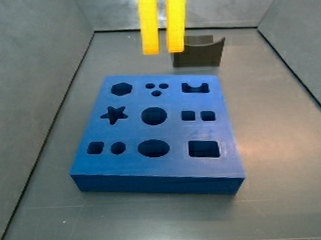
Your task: Insert the double-square object.
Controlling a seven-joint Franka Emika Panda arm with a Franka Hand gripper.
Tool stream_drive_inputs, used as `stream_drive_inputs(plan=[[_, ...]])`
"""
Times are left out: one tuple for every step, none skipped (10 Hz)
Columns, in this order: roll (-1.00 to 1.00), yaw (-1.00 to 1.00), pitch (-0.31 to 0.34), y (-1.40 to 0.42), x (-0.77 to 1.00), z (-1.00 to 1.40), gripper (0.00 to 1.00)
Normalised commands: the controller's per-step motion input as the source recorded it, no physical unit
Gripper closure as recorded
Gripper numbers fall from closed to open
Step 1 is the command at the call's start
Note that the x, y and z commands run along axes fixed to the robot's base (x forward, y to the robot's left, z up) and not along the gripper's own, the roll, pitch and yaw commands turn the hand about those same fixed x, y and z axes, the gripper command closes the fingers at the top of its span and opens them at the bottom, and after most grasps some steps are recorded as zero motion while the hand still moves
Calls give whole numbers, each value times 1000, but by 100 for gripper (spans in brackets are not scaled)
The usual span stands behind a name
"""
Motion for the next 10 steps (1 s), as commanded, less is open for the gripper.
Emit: stream_drive_inputs(plan=[[-7,0,0,0,0,0,100],[-46,0,0,17,51,-106,100],[0,0,0,80,380,-463,100],[-183,-3,-23,311,683,-689,100],[-214,-37,-43,354,917,-623,100],[-221,-129,-46,277,1000,-563,100],[-127,-166,0,34,1000,-383,100],[0,-183,21,-126,780,-251,100],[107,-177,90,-280,717,-120,100],[177,-200,147,-163,666,-140,100]])
